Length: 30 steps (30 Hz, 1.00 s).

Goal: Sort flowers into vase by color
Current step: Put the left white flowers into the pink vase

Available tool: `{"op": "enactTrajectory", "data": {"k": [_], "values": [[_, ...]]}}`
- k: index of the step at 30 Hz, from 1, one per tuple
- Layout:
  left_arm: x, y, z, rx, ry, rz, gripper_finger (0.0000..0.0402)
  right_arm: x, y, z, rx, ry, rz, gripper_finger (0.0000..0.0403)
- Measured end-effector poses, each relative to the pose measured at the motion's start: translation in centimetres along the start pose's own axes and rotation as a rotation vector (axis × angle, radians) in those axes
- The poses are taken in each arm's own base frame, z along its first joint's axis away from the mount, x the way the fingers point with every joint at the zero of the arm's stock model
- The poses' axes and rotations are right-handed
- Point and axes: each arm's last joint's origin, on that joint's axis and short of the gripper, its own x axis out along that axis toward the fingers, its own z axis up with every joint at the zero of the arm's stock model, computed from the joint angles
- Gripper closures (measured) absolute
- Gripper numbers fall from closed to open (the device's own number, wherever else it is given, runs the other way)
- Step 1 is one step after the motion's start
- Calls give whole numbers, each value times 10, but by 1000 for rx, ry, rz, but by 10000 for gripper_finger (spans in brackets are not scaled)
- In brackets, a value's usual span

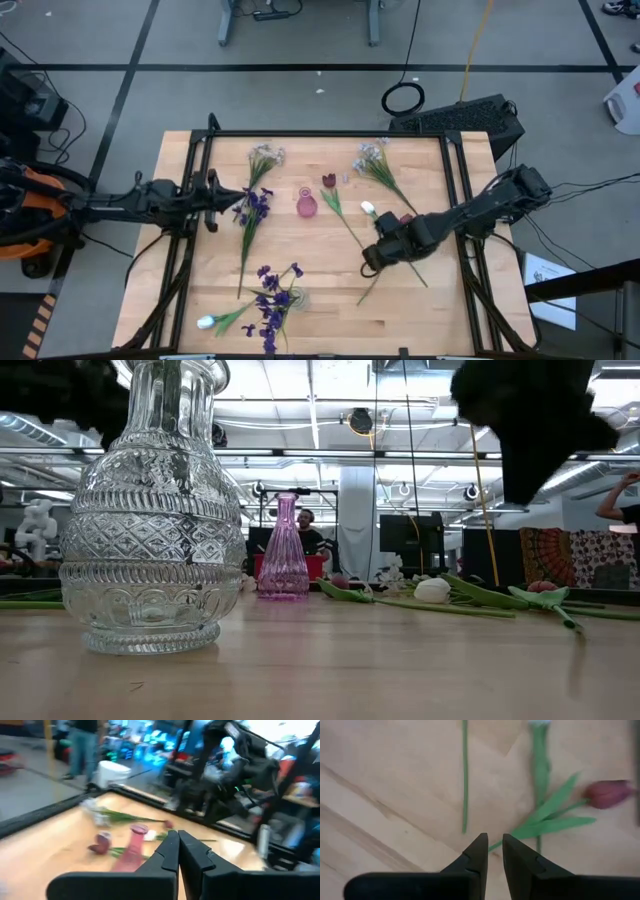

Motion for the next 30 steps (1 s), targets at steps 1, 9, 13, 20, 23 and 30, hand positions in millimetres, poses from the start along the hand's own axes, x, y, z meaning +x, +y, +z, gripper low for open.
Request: {"op": "enactTrajectory", "data": {"k": [1,9,13,20,23,30], "values": [[2,-2,9,7,20,35,397,8,-3,2,-21,19,20,357],[50,-15,58,-14,275,452,400,40,-32,13,-157,58,180,358],[79,-9,82,-51,349,629,400,35,-53,17,-241,49,188,358],[120,26,111,-165,440,784,397,25,-84,25,-335,-23,227,358],[130,43,115,-292,491,764,371,25,-93,27,-356,-39,231,358],[150,70,107,-443,594,577,297,24,-97,28,-407,-54,235,358]]}}
